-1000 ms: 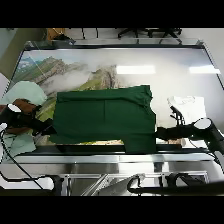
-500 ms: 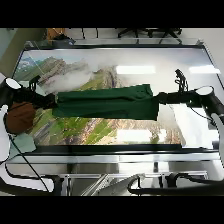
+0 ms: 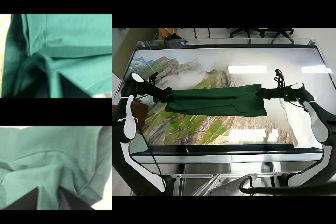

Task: Fold the shirts.

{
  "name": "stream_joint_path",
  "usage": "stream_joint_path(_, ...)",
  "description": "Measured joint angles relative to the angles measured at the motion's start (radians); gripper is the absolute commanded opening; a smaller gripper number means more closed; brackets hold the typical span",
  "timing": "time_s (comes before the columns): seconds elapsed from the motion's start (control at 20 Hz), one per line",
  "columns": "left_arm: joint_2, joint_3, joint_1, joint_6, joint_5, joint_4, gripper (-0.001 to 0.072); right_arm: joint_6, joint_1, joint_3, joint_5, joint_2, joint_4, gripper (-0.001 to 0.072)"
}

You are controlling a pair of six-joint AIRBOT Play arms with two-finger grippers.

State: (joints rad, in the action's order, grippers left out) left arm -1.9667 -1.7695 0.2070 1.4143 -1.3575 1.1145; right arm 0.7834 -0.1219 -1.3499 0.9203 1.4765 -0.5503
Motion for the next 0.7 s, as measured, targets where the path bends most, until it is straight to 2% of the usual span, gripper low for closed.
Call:
stream_joint_path(0.05, -0.014, -0.022, -0.003, 0.001, -0.012, -0.008, 0.0695, -0.007, -0.006, -0.003, 0.0, -0.006, -0.012, 0.0655)
stream_joint_path(0.3, -0.042, -0.155, -0.007, 0.003, -0.059, -0.027, 0.0695, 0.028, -0.055, -0.01, 0.025, -0.045, -0.14, 0.0655)
stream_joint_path(0.55, -0.04, -0.249, 0.011, 0.018, -0.116, -0.039, 0.0694, 0.056, -0.051, -0.011, 0.056, 0.007, -0.185, 0.065)
stream_joint_path(0.6, -0.033, -0.251, 0.013, 0.019, -0.124, -0.042, 0.0694, 0.06, -0.045, -0.013, 0.058, 0.021, -0.167, 0.0609)
stream_joint_path(0.7, -0.02, -0.246, 0.015, 0.025, -0.13, -0.043, 0.0694, 0.06, -0.032, -0.014, 0.061, 0.05, -0.148, 0.0461)
